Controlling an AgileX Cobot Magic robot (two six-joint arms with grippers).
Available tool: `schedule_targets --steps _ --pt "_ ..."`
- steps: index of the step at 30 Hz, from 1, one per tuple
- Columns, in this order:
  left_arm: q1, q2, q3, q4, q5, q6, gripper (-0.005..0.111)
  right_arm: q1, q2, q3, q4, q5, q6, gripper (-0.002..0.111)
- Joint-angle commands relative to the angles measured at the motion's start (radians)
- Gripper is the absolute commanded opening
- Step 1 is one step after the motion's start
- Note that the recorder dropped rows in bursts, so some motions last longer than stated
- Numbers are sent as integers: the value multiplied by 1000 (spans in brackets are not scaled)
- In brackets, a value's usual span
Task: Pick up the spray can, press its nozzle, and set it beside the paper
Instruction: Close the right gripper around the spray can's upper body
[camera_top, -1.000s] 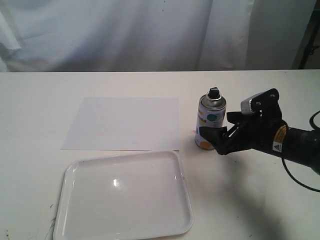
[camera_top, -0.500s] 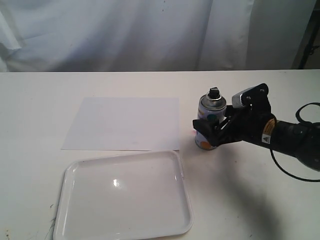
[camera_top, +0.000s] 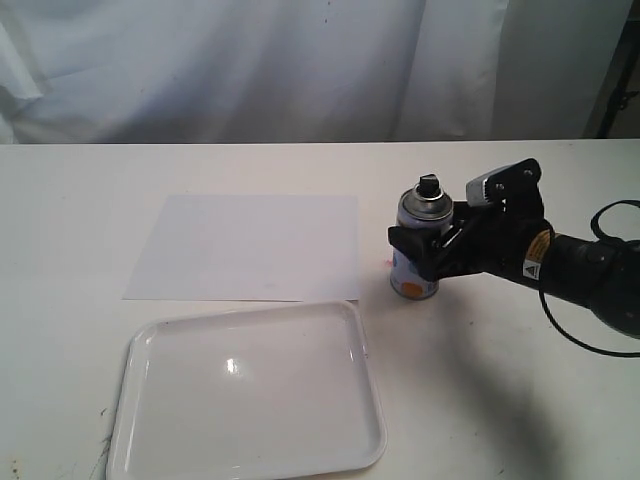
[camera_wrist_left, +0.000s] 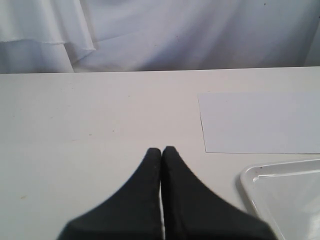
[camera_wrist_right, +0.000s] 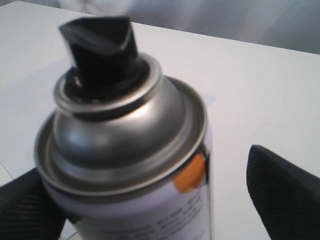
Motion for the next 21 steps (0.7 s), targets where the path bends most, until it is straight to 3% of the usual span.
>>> schedule_targets --steps 1,13,21 --pt "3 -3 4 -8 -5 -3 0 0 1 -7 12 -36 -3 81" --pt "3 -3 4 -8 -5 -3 0 0 61 -7 12 -139 -7 80" --pt "3 -3 4 -8 -5 -3 0 0 68 -32 11 -94 -25 78"
